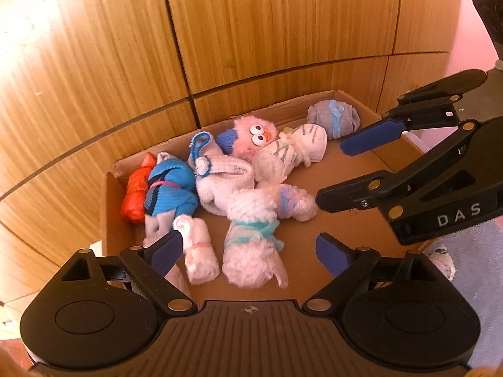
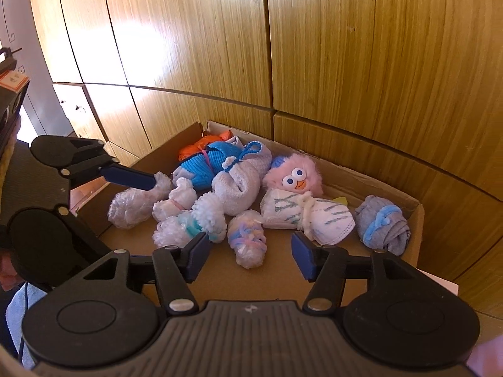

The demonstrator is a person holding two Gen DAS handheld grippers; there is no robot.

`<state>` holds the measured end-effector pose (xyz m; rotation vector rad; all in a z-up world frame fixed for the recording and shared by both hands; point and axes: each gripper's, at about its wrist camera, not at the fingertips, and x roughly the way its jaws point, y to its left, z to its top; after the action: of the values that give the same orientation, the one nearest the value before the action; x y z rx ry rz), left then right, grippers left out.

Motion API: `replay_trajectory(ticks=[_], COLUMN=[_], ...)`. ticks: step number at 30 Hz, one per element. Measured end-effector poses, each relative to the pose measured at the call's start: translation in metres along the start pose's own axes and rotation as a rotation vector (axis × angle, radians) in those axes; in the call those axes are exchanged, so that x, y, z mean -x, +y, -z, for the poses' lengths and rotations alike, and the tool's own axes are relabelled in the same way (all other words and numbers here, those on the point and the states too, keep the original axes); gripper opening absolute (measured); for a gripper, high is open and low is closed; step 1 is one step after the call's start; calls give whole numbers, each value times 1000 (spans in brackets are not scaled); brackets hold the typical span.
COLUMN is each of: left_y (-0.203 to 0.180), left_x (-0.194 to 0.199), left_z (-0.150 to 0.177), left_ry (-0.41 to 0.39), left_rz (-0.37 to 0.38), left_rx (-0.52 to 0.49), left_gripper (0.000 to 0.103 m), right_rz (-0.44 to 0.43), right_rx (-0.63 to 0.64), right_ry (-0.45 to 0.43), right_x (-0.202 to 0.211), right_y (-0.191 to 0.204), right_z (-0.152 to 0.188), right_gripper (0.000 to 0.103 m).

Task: Organize objects
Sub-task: 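Carry both bundles into the box and open both grippers, then move both grippers back to the socks on the towel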

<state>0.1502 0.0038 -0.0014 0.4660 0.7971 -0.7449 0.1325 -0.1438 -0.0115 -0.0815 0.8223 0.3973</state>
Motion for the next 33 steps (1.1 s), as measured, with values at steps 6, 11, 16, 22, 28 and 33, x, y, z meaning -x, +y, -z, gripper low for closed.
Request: replay_trajectory(ticks=[6,11,16,22,28,33], left_y=[6,9,8,13,12,8], left_x=[17,29,39,59,80,86], left_z=[6,15,21,37,65,100], left_ry=[5,5,-2,-36,-81,-95], left_rz=[-17,-47,-43,-42,-53,-72], left_rx=[76,120,139,170,201,252], left_gripper=[100,101,101,102,103,103], right_rz=[3,3,2,1,-19,-5], right_rx=[11,3,-2,19,44,-3], right_ry=[-8,-18,-37,-74,-111,-164], right_x=[10,19,30,52,76,91], right_y=[9,16,23,38,64,88], right_z=[5,11,16,33,70,106], right_gripper=[61,63,64,70,72,74])
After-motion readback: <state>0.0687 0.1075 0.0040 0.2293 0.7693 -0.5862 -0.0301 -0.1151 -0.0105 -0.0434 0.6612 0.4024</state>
